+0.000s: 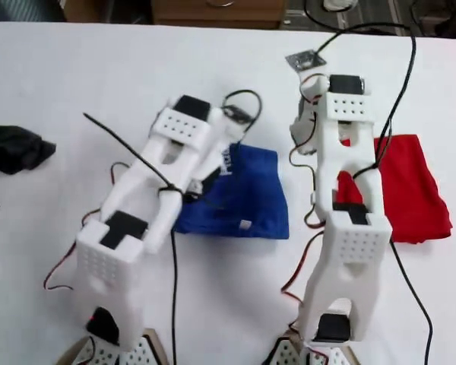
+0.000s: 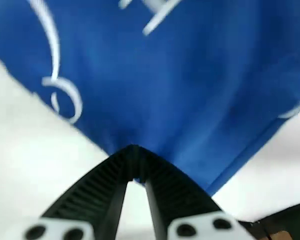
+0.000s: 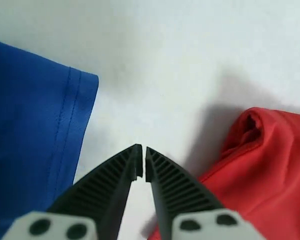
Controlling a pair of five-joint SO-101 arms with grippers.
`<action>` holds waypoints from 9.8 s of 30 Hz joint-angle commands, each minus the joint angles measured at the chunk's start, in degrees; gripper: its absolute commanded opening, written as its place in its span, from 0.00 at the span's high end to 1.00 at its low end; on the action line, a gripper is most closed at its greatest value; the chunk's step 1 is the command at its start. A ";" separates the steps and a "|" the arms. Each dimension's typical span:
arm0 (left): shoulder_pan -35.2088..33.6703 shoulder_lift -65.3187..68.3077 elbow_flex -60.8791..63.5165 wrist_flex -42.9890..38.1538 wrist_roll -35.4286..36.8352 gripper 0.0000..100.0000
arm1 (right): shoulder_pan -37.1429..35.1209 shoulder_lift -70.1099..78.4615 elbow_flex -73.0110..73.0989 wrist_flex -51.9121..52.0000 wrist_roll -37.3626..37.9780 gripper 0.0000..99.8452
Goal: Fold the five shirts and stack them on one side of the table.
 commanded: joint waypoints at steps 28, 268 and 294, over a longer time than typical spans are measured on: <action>-1.14 -11.60 -0.66 1.49 -1.58 0.97 | -0.66 5.85 -6.95 1.19 -0.62 0.98; -58.37 -18.99 8.31 -6.59 -8.26 0.97 | -19.56 7.78 -11.78 7.96 38.24 0.72; -59.08 -19.08 8.31 -4.57 -8.18 0.97 | -19.82 13.32 -11.87 -0.48 37.98 0.72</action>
